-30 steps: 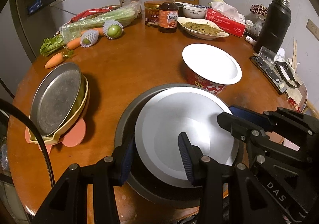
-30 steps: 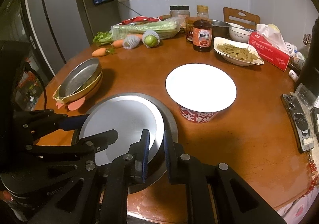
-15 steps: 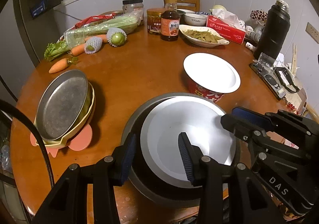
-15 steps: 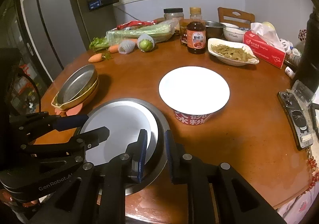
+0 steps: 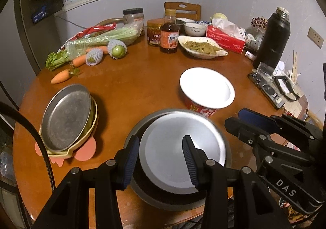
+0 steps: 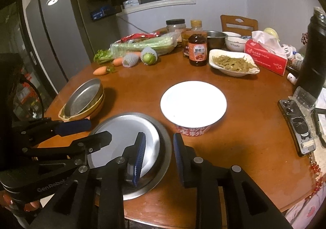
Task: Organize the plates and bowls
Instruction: 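Move the left gripper to the red-printed white bowl and grasp its rim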
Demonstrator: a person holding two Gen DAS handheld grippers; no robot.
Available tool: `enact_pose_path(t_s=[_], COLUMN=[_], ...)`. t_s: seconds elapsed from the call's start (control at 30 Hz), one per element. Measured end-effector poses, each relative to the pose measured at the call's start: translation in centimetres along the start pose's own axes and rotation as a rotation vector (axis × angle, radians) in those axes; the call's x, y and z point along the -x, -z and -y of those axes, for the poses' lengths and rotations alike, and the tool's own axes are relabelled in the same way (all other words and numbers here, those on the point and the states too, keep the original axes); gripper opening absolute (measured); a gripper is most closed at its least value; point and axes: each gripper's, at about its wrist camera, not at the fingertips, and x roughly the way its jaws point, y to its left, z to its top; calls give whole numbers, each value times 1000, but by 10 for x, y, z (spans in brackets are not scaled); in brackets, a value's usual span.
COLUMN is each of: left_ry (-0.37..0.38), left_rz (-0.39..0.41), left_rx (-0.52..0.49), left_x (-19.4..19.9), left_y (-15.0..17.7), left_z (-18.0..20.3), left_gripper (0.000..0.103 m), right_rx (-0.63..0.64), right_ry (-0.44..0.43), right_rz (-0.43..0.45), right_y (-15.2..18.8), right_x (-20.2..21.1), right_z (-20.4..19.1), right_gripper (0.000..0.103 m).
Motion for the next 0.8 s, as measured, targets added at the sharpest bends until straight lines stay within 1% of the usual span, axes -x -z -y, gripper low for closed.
enact_pose_path(t_s=[0.2, 0.3, 0.37, 0.63, 0.8], left_ry=[16, 30, 39, 63, 68], left_rz=[34, 45, 54, 53, 34], left_rx=[-13, -26, -35, -71, -84], left_x=[7, 7, 4, -17, -35], left_y=[-17, -27, -34, -56, -69], left_z=[6, 10, 13, 20, 23], left_gripper=[44, 44, 44, 47, 51], right_rx=[-27, -38, -51, -72, -95], right_ry=[15, 35, 40, 74, 89], right_rz=[39, 56, 68, 88, 83], right_y=[-9, -13, -17, -31, -39], right_x=[12, 17, 19, 15, 3], right_z=[15, 22, 28, 45, 56], right_gripper=[31, 34, 35, 35, 38])
